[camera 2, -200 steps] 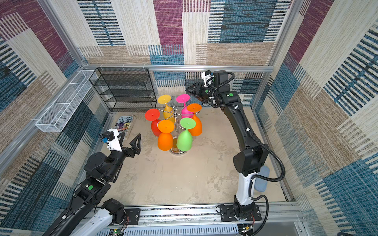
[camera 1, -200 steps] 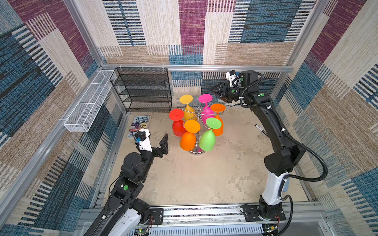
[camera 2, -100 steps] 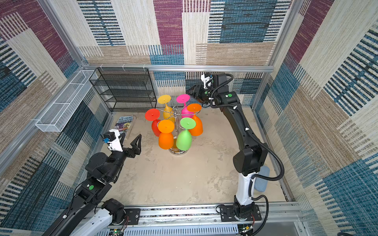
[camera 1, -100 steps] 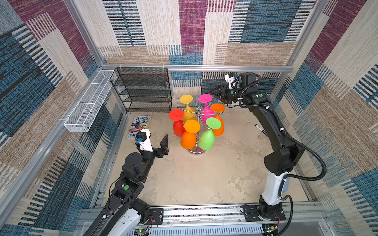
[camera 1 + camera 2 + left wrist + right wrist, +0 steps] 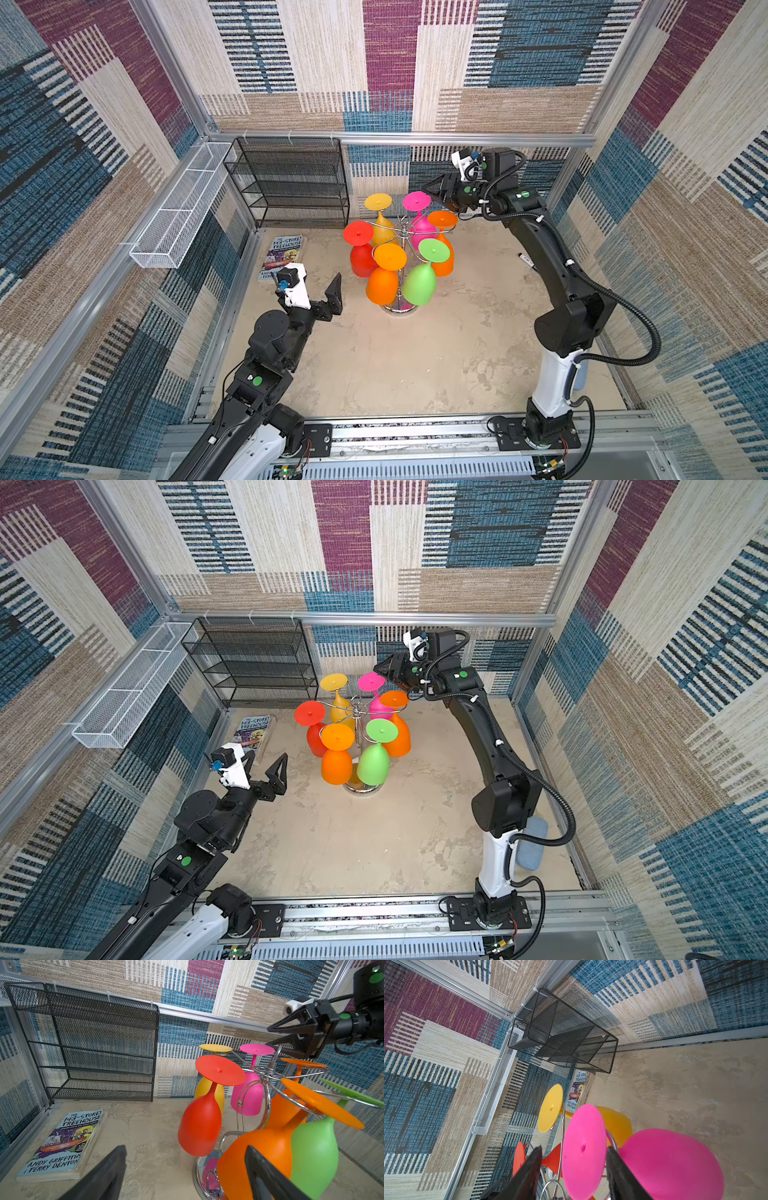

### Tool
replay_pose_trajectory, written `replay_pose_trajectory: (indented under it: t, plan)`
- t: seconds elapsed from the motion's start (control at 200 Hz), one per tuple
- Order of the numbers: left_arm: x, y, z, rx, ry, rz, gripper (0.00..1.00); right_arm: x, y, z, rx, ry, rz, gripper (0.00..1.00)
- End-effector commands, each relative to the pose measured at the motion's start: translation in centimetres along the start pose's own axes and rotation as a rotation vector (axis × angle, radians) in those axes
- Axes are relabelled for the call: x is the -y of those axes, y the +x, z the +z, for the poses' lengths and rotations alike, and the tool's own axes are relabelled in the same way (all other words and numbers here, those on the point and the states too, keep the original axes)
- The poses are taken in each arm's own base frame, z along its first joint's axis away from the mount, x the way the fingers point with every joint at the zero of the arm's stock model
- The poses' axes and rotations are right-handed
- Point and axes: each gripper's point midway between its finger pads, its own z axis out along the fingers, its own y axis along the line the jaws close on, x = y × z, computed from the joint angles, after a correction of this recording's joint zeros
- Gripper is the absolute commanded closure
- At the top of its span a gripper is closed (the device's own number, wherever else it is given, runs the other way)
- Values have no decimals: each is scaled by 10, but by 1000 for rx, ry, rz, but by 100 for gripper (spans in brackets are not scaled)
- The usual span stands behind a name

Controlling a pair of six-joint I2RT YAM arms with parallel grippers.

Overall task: Take the wine glass off the wine glass rack
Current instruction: Pick up the wine glass from the wine glass rack.

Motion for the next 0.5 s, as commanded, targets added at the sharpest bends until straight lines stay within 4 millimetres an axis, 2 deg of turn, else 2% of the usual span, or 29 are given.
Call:
replay_pose_trajectory:
  t: [0.0,0.28,0.496]
  plan:
    - [-2,-2,0,11,-9,22,9,-5,1,2,-8,-23,-20,48]
    - [-2,-3,-1,15,-12,21,9,-2,9,5,-31,-2,-17,48]
    - [-2,-4,-2,18,-12,20,9,6,13,7,-39,25,-10,54]
